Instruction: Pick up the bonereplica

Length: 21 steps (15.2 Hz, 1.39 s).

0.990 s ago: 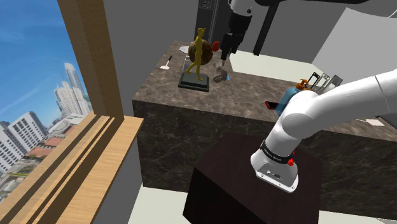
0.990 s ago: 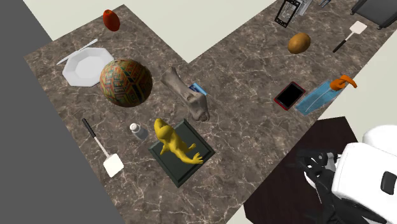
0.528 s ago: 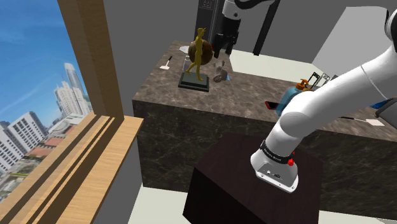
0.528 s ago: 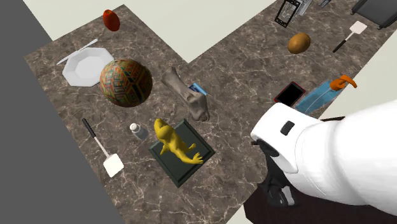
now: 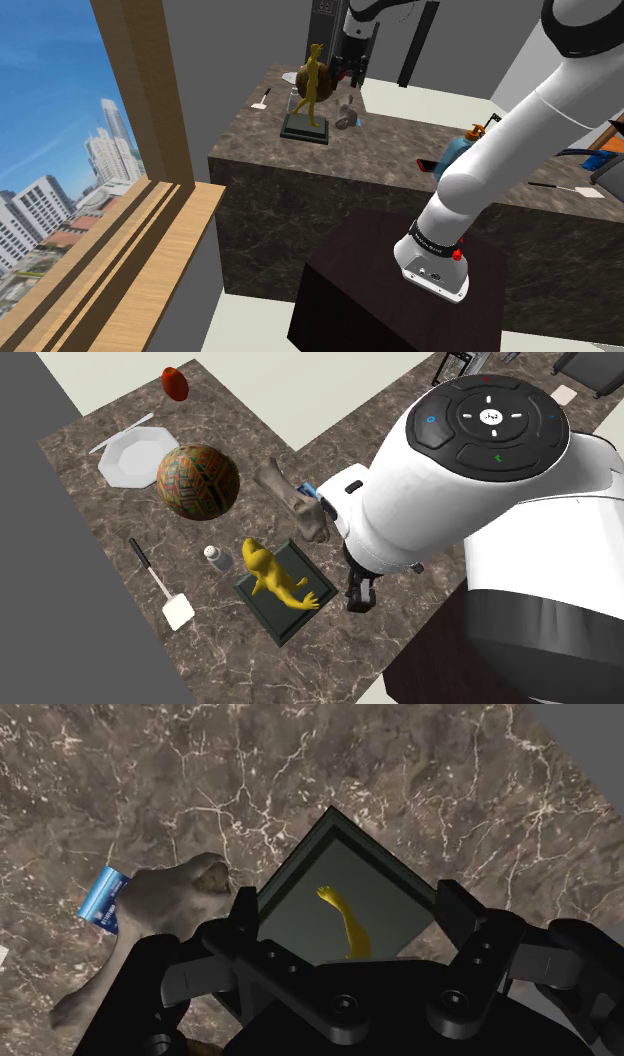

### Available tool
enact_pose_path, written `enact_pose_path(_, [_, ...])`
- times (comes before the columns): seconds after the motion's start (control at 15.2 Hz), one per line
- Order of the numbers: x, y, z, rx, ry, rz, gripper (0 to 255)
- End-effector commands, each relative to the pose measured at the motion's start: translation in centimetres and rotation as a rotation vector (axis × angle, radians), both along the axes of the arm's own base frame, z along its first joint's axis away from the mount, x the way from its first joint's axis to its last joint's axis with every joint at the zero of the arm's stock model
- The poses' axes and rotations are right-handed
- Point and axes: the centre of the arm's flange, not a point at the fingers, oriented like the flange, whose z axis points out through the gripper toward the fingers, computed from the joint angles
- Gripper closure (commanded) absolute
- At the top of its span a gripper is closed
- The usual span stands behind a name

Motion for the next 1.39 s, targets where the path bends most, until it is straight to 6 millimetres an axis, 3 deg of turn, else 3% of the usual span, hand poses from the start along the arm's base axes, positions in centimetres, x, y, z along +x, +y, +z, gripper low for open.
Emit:
enact_pose_path(0.0, [1.7,-2.0,-1.0,0.013,0.004,-0.045,0])
enact_pose_path(0.66, [6.9,-14.0,-6.4,0.079,0.027,-0.263,0])
enact_pose_path(1.32, [9.3,-26.3,-12.7,0.145,0.049,-0.481,0])
